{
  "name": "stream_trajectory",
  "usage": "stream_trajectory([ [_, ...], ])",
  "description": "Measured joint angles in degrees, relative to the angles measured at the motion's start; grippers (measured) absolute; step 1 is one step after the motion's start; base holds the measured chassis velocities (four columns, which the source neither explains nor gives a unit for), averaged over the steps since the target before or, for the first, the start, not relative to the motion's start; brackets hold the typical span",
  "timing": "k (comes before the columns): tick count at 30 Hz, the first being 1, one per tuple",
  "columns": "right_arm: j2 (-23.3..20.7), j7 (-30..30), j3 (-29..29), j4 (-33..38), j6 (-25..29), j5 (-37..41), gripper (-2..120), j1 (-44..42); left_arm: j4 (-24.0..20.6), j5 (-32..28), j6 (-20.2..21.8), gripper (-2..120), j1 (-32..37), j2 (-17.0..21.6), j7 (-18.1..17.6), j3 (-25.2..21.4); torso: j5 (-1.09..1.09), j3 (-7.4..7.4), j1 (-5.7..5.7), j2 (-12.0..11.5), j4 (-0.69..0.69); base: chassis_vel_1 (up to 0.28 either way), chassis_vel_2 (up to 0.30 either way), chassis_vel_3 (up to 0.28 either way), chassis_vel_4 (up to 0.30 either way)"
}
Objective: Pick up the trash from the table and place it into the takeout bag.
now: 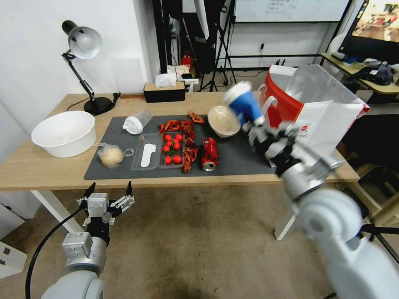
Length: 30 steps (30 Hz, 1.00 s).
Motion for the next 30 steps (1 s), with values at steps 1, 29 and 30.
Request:
stream_trajectory([
  [1, 0.00, 0.00, 0.00, 0.00, 0.00, 0.00, 5, 0.00, 0.00, 0.00, 0.00, 100, 0.00, 0.00, 0.00, 0.00, 0.00, 0.00, 0.00, 0.00, 0.00, 0.000, 0.000, 0.000, 0.000],
  [29, -13.49, 28.60, 8.19, -14.80, -9.53, 18.42, 18, 26.98, -0.27, 1.61, -2.11, 100, 0.95, -1.45, 0.42, 0.79, 0.00, 0.01, 0.00, 0.00, 0.01, 0.000, 0.000, 0.000, 0.000],
  [30, -13.40, 28.74, 8.05, -15.29, -9.81, 18.42, 22, 27.22, -0.24, 1.66, -2.17, 100, 0.95, -1.48, 0.45, 0.82, -0.01, 0.01, 0.00, 0.00, 0.01, 0.000, 0.000, 0.000, 0.000],
])
